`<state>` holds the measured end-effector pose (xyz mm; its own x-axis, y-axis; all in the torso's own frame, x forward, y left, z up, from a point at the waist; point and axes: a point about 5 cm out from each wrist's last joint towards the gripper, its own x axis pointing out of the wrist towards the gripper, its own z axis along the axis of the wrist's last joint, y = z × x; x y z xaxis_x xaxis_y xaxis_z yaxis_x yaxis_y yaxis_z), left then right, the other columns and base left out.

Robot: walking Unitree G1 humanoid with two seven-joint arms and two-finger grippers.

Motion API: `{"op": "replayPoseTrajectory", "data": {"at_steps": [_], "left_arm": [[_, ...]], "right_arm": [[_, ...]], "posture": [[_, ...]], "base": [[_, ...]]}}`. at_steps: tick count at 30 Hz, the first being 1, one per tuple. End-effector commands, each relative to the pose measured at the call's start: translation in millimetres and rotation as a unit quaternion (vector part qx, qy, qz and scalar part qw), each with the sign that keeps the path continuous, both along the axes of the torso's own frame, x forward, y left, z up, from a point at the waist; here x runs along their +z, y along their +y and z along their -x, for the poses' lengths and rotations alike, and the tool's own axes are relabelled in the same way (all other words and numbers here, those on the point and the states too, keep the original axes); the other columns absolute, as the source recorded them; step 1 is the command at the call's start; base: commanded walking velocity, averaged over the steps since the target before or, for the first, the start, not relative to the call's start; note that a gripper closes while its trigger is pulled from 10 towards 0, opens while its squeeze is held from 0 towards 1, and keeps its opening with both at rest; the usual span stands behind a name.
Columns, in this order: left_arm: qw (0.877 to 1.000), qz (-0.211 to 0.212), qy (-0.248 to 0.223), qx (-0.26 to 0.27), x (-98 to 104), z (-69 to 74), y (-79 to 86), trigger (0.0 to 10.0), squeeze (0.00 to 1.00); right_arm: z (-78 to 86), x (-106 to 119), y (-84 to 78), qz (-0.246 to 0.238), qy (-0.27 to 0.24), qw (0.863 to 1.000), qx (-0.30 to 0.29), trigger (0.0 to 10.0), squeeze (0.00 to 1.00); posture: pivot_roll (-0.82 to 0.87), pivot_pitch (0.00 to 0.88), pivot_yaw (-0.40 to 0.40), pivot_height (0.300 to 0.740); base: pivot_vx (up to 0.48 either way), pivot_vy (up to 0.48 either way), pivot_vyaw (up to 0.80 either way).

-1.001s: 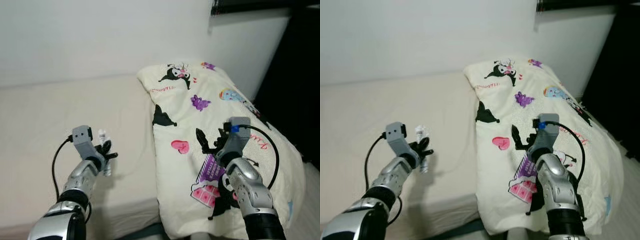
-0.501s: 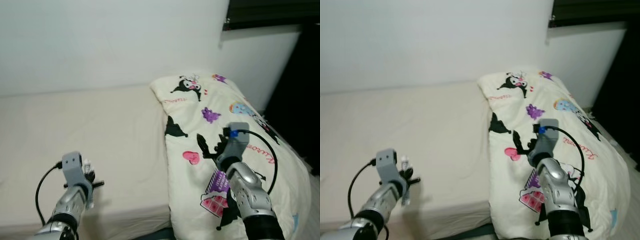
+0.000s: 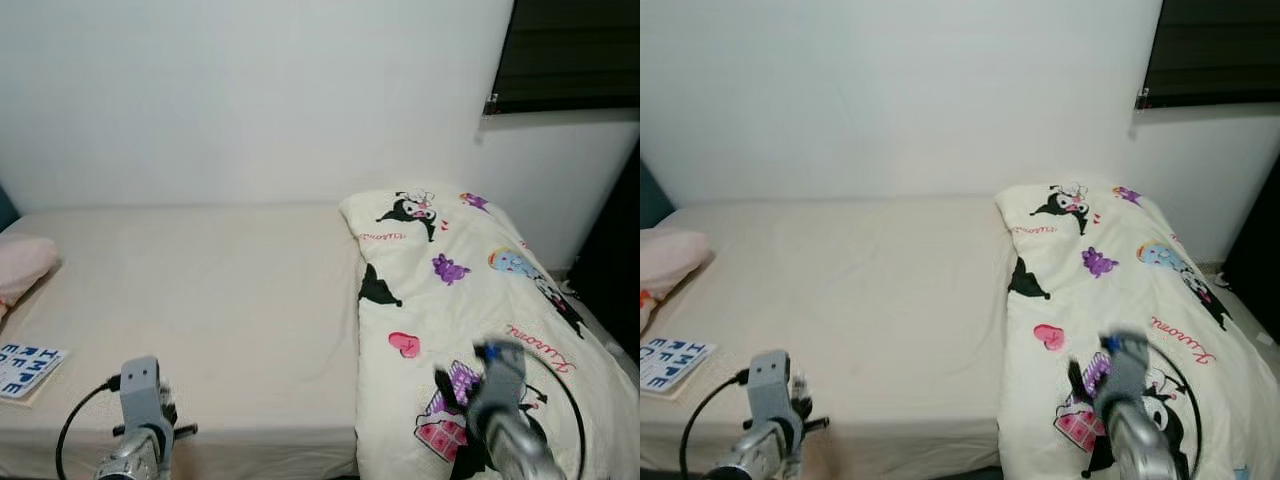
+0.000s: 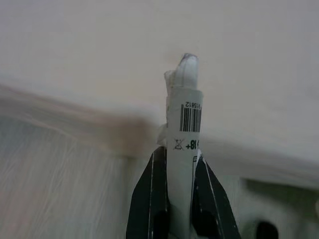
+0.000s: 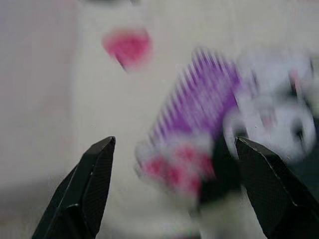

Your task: Clean up the room

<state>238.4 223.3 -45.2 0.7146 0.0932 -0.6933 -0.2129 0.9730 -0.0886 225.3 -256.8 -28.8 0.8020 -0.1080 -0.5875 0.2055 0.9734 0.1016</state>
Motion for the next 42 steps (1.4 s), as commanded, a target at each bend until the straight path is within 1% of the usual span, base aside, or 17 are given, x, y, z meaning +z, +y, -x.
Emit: {"op": "replayPoseTrajectory", "data": {"at_steps": [1,2,3,4,5,6,7,10,11,14,15,18,23,26,27,31,42], "left_arm": [[1.0,-0.005,0.018,-0.009,-5,5.5,-2.5,10.0,0.0],[0.999,-0.014,0.035,-0.02,-10,13.5,-3.6,10.0,0.0],[0.997,-0.026,0.071,-0.033,-22,31.2,-4.9,10.0,0.0],[0.997,-0.026,0.071,-0.033,-22,31.2,-4.9,10.0,0.0],[0.995,-0.034,0.089,-0.04,-27,40.6,-5.0,10.0,0.0],[0.99,-0.05,0.121,-0.059,-35,56.7,-5.0,10.0,0.0],[0.99,-0.05,0.121,-0.059,-35,56.7,-5.0,10.0,0.0],[0.981,-0.067,0.158,-0.094,-44,75.2,-6.1,10.0,0.0],[0.981,-0.067,0.158,-0.094,-44,75.2,-6.1,10.0,0.0],[0.977,-0.067,0.168,-0.114,-47,79.8,-9.8,10.0,0.0],[0.977,-0.067,0.168,-0.114,-47,79.8,-9.8,10.0,0.0],[0.97,-0.081,0.175,-0.146,-47,79.2,-14.7,10.0,0.0],[0.97,-0.079,0.178,-0.146,-47,76.4,-19.7,10.0,0.0],[0.968,-0.081,0.183,-0.153,-47,74.2,-22.9,10.0,0.0],[0.971,-0.074,0.171,-0.146,-46,71.1,-25.0,10.0,0.0],[0.972,-0.074,0.167,-0.146,-45,69.1,-26.4,10.0,0.0],[0.967,-0.085,0.182,-0.16,-48,77.0,-23.2,10.0,0.0]], "right_arm": [[4.4,-6,5.6,-0.007,0.01,1.0,0.001,10.0,0.0],[20.8,-19,7.0,-0.007,0.046,0.999,-0.002,10.0,0.0],[52.2,-41,13.0,-0.02,0.106,0.994,-0.01,10.0,0.0],[52.2,-41,13.0,-0.02,0.106,0.994,-0.01,10.0,0.0],[66.5,-49,16.5,-0.025,0.131,0.991,-0.011,10.0,0.0],[90.0,-62,19.8,-0.03,0.176,0.984,-0.015,10.0,0.0],[90.0,-62,19.8,-0.03,0.176,0.984,-0.015,10.0,0.0],[129.7,-76,22.1,-0.039,0.243,0.969,-0.027,10.0,0.0],[129.7,-76,22.1,-0.039,0.243,0.969,-0.027,10.0,0.0],[161.9,-80,12.3,-0.044,0.275,0.959,-0.045,10.0,0.0],[161.9,-80,12.3,-0.044,0.275,0.959,-0.045,10.0,0.0],[180.9,-78,-3.7,-0.034,0.285,0.956,-0.05,10.0,0.0],[174.3,-74,-11.7,-0.02,0.275,0.96,-0.046,10.0,0.0],[161.4,-72,-13.5,-0.011,0.264,0.964,-0.036,10.0,0.0],[150.6,-71,-10.6,-0.007,0.256,0.966,-0.027,10.0,0.0],[139.2,-70,-7.7,-0.007,0.247,0.969,-0.025,10.0,0.0],[127.2,-70,-2.0,-0.004,0.24,0.97,-0.021,10.0,0.0]], "posture": [[-0.03,0.0,0.039,0.714],[-0.04,0.0,0.036,0.714],[-0.04,0.0,0.036,0.714],[-0.04,0.0,0.036,0.714],[-0.04,0.0,0.035,0.714],[-0.05,0.0,0.036,0.714],[-0.05,0.0,0.036,0.714],[-0.05,0.0,0.038,0.714],[-0.05,0.0,0.038,0.714],[-0.04,0.0,0.025,0.714],[-0.04,0.0,0.025,0.714],[-0.03,0.0,0.02,0.714],[-0.04,0.0,0.02,0.714],[-0.04,0.0,0.019,0.714],[-0.04,0.0,0.017,0.714],[-0.04,0.0,0.015,0.714],[-0.03,0.0,0.015,0.714]], "base": [[0.0,0.0,0.6],[0.0,0.0,0.6],[0.0,0.0,0.59],[0.0,0.0,0.59],[0.0,0.0,0.59],[0.0,0.0,0.6],[0.0,0.0,0.6],[0.0,0.0,0.6],[0.0,0.0,0.6],[0.0,0.0,0.6],[0.0,0.0,0.6],[0.0,0.0,0.62],[0.0,0.0,0.64],[-0.277,0.0,0.64],[-0.442,0.0,0.65],[-0.111,0.0,0.65],[0.0,0.0,0.66]]}}
